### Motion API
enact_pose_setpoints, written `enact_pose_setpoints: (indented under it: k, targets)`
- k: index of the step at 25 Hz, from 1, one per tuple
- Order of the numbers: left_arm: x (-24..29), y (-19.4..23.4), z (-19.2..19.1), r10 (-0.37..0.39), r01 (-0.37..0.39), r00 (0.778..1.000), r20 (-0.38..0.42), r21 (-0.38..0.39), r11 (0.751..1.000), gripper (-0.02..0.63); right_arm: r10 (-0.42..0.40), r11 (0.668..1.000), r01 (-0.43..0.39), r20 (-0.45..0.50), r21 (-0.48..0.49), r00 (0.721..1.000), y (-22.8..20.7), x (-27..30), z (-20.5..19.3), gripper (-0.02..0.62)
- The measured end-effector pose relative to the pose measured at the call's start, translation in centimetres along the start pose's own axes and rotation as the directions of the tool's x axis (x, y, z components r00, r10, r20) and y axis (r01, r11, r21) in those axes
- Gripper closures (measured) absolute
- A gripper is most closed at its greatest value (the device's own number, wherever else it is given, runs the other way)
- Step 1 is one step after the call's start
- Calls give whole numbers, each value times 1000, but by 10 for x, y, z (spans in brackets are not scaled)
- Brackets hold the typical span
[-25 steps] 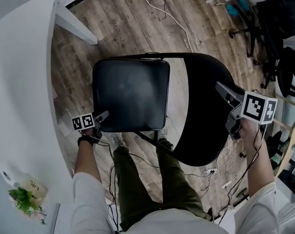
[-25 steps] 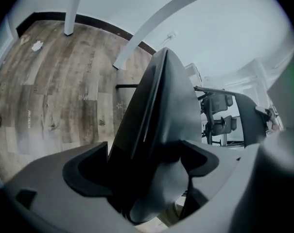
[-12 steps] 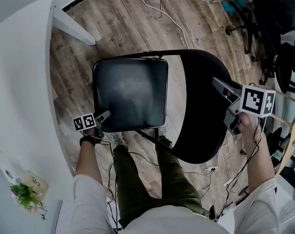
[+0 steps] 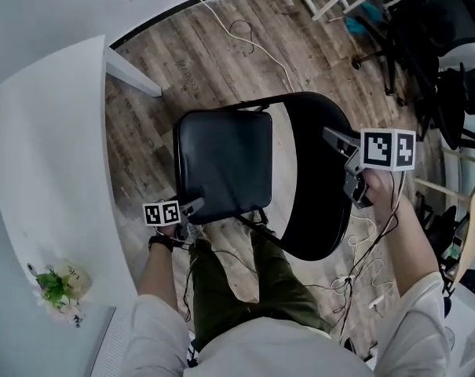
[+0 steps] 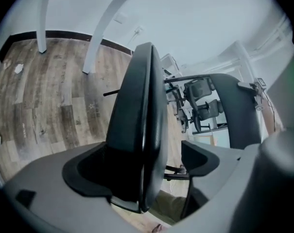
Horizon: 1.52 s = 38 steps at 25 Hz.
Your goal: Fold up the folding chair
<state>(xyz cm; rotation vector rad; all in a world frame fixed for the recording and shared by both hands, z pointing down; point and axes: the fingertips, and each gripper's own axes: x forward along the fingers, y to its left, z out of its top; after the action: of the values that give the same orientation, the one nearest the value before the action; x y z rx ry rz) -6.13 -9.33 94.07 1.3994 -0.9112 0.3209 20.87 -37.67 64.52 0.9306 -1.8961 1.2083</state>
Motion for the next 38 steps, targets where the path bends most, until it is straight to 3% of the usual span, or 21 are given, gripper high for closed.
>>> enact_pose_setpoints:
  k: [6,11,15,18,21,25,28,30,33,36,38]
  targets:
    - [-12,-105,-12,-104,112,992,-67,118,987,143,0,1000,0,-24,17,1000,10,-33,9,517]
    - [-9,-185,-29,-203,222,970,-136,143,964,143,-32,999,33,-36,18,999,7,-60,16,515]
    - [2,-254,-44,-262,310,940,-220,219,925,143,-59,998,60,-45,16,997,3,-79,21,514]
    - [12,-289,-59,-263,359,915,-306,316,878,143,-73,997,74,-50,25,996,5,-87,21,510]
    - [25,-315,-74,-199,391,888,-414,453,801,143,-78,996,80,-56,40,995,8,-92,21,503]
    - [33,-338,-83,-75,428,855,-513,616,662,141,-84,995,87,-64,50,994,13,-94,23,496]
    - [37,-342,-90,34,443,833,-553,701,559,141,-88,994,92,-68,54,994,14,-96,23,494]
    - [39,-342,-94,117,455,815,-568,751,478,141,-88,994,92,-72,62,994,14,-96,23,491]
    - [46,-342,-101,211,486,785,-582,790,373,141,-88,993,94,-75,72,993,16,-96,22,485]
    - [53,-343,-106,271,501,765,-584,805,318,141,-89,992,95,-79,79,993,18,-96,22,480]
    - [56,-348,-108,292,514,752,-591,803,301,141,-89,992,96,-82,84,993,18,-97,22,476]
